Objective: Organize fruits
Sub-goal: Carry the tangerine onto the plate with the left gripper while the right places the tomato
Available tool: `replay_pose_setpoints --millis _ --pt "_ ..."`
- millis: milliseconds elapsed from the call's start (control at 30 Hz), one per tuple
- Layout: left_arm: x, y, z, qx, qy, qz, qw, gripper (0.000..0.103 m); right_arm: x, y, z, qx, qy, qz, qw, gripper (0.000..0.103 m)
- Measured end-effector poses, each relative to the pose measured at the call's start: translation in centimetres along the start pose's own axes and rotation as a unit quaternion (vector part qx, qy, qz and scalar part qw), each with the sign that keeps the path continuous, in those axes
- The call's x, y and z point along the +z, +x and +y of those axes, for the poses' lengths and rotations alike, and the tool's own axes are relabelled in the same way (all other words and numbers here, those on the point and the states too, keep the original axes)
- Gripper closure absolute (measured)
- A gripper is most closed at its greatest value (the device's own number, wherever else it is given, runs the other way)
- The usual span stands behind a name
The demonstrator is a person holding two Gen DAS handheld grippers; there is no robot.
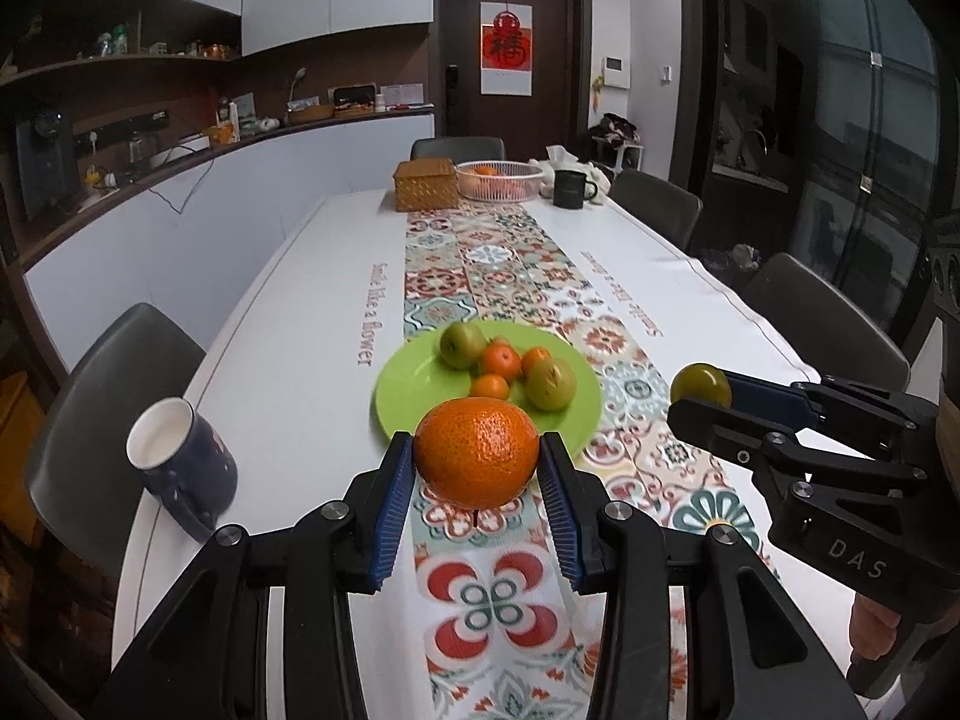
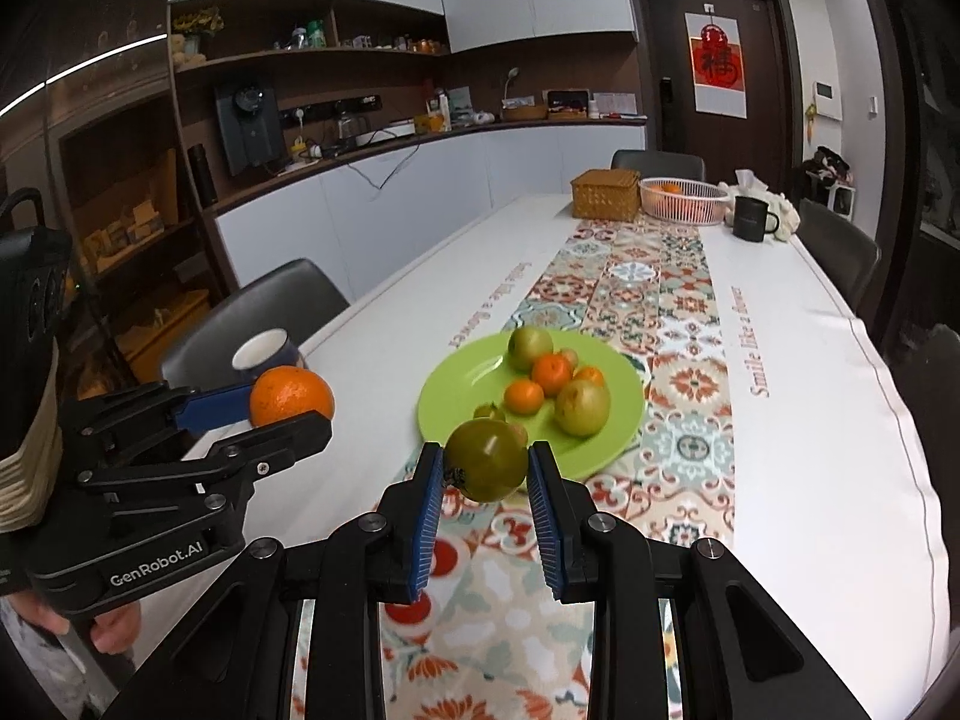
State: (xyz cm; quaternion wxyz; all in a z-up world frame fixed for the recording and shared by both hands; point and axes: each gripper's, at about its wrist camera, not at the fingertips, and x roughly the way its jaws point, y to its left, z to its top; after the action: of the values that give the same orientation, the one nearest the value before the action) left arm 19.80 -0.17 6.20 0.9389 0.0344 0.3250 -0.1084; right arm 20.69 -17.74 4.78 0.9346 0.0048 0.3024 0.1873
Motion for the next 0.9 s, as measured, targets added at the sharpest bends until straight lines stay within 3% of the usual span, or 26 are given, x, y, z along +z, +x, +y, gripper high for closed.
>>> replay_pose_setpoints --millis 433,900 --pt "3.1 2.8 2.0 0.000 -0.003 -0.002 1.0000 0.062 3.1 3.2 -0.2 -0.013 -0.002 -0.003 1.000 0.074" --pt "4.3 9.6 3.9 -0.013 -0.009 0.032 0.9994 0.062 4.5 8.9 -1.4 -0.017 -0.007 0.032 0.999 0.074"
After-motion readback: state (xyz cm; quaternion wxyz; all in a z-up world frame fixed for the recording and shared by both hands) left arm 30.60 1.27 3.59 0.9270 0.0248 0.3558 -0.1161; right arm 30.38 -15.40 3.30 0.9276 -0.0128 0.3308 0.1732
